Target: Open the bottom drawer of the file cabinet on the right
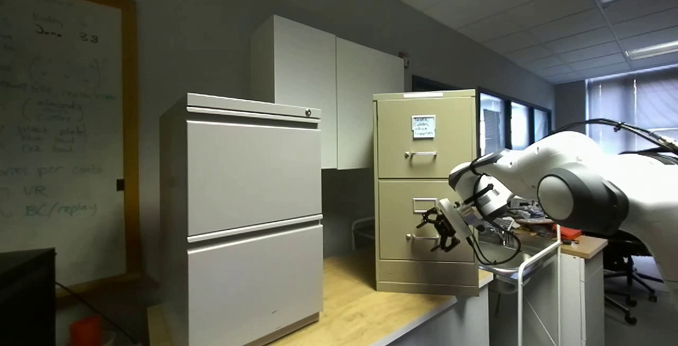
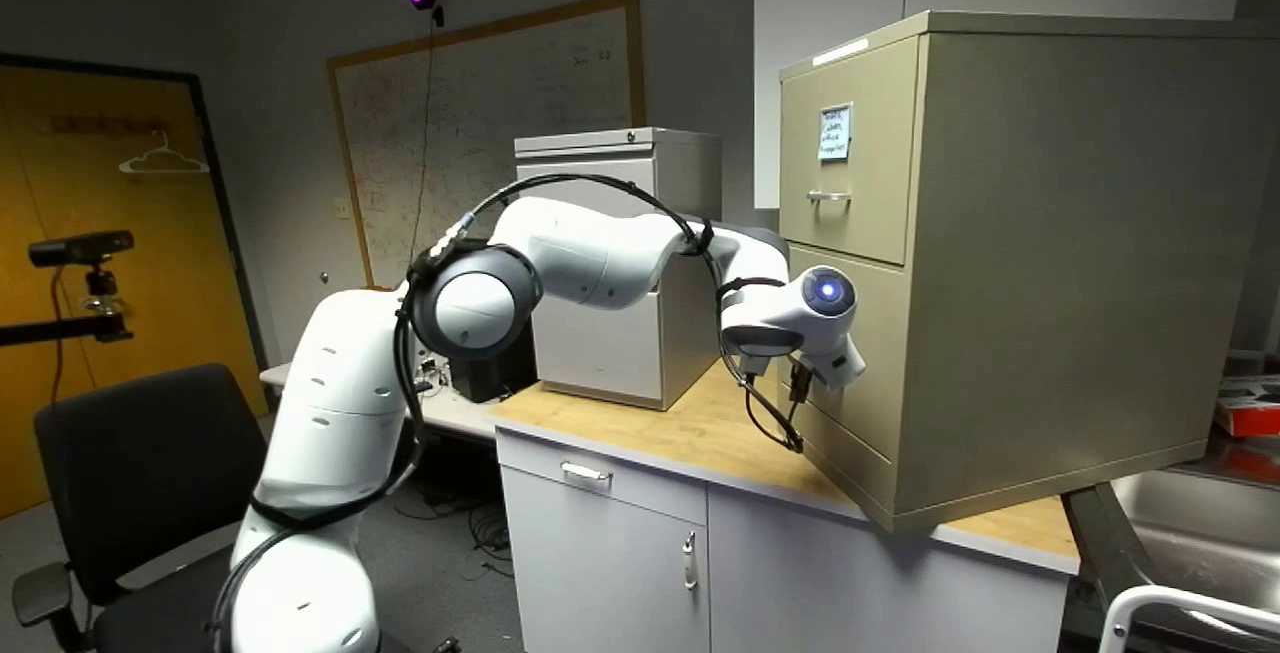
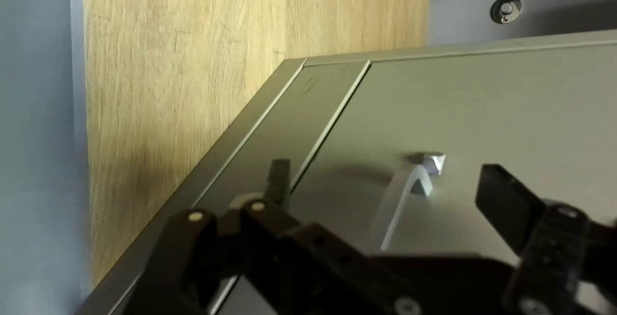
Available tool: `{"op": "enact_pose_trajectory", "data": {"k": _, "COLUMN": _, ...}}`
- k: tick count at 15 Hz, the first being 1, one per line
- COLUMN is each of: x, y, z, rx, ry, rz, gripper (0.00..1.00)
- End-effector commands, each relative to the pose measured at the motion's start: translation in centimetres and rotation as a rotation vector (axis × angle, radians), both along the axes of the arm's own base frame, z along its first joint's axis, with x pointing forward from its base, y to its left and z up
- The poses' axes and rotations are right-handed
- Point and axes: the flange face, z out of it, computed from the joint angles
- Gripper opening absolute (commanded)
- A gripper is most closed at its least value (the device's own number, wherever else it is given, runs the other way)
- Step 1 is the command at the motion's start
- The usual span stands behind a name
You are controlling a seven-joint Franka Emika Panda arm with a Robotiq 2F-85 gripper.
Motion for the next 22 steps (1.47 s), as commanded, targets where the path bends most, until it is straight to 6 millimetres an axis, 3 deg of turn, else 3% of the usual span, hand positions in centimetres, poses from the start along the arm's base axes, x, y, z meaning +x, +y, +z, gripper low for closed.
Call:
{"op": "enact_pose_trajectory", "data": {"k": 1, "x": 0.9, "y": -0.9, "z": -0.3, "rx": 0.035, "ry": -0.003, "rz": -0.056, "gripper": 1.0}}
{"op": "enact_pose_trajectory", "data": {"k": 9, "x": 0.2, "y": -3.2, "z": 0.0, "rx": 0.029, "ry": 0.004, "rz": -0.133, "gripper": 1.0}}
{"op": "enact_pose_trajectory", "data": {"k": 22, "x": 3.5, "y": -1.2, "z": -0.8, "rx": -0.044, "ry": 0.072, "rz": -0.007, "gripper": 1.0}}
